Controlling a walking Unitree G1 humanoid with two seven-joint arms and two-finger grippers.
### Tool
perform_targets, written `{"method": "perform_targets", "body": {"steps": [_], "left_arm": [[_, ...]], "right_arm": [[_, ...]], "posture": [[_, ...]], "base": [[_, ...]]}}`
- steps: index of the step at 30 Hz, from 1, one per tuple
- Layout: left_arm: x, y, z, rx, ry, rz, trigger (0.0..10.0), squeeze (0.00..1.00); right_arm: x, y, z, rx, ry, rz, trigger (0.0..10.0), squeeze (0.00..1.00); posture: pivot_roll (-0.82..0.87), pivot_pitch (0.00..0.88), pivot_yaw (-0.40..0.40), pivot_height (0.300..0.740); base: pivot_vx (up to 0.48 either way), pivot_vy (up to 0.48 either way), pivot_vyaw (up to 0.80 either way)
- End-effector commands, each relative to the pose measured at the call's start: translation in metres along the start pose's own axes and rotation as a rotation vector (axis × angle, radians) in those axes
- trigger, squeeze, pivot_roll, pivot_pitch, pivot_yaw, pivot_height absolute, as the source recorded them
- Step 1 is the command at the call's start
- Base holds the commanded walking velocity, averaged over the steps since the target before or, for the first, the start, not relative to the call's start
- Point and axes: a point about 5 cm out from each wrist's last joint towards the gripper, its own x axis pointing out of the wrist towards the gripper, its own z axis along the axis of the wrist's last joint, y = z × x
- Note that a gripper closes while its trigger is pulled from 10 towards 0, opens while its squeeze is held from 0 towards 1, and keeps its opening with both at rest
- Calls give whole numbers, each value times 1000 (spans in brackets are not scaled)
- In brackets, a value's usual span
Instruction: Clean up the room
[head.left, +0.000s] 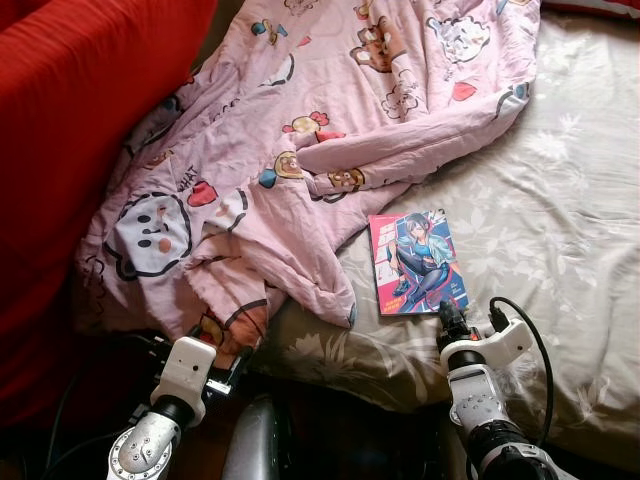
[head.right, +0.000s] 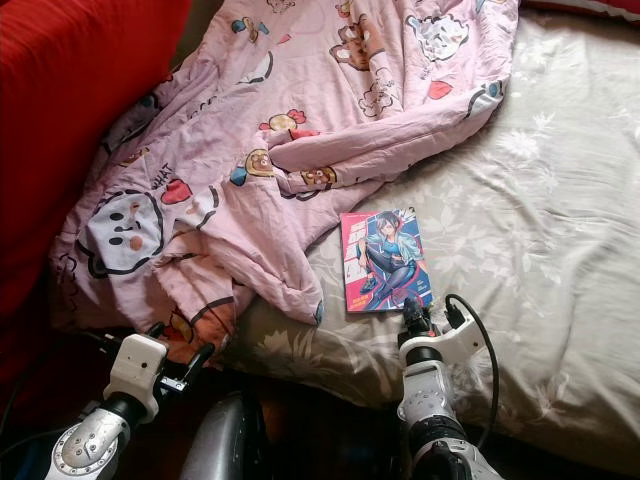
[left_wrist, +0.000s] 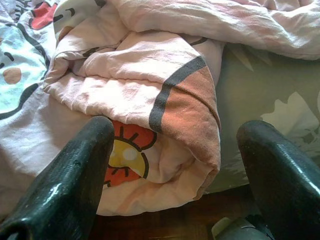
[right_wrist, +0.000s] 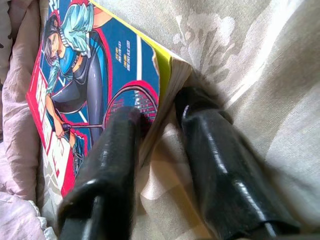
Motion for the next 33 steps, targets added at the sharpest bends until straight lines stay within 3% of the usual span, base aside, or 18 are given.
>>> {"method": "perform_targets", "body": {"steps": [1,10,13,17,20,28,33], "left_arm": [[-7,-3,-14,20,72,-23,10000,0],[-2,-3,-13,23,69,-29,10000,0],[-1,-3,-12,26,66,-25,10000,0],[6,-4,-11,24,60,-21,10000,0],[8,-6,-12,21,57,-21,10000,0],[15,-13,-12,7,48,-29,10000,0],[17,-15,-13,1,43,-26,10000,0]], "right_arm": [[-14,-15,-36,22,155,-65,0,0],[-12,-13,-34,12,151,-57,0,0],[-11,-11,-31,-19,142,-48,0,0],[-6,1,-22,-141,103,42,0,0],[-5,1,-18,-145,77,57,0,0],[-13,-9,-8,-210,-6,94,0,0],[-28,-27,-6,-266,-59,73,0,0]], "posture": [[232,377,142,574],[227,374,142,574],[225,373,141,574],[195,361,131,574],[180,355,127,574],[136,341,112,574],[116,335,98,574]], "base": [[0,0,0],[0,0,0],[0,0,0],[0,0,0],[0,0,0],[0,0,0],[0,0,0]]}}
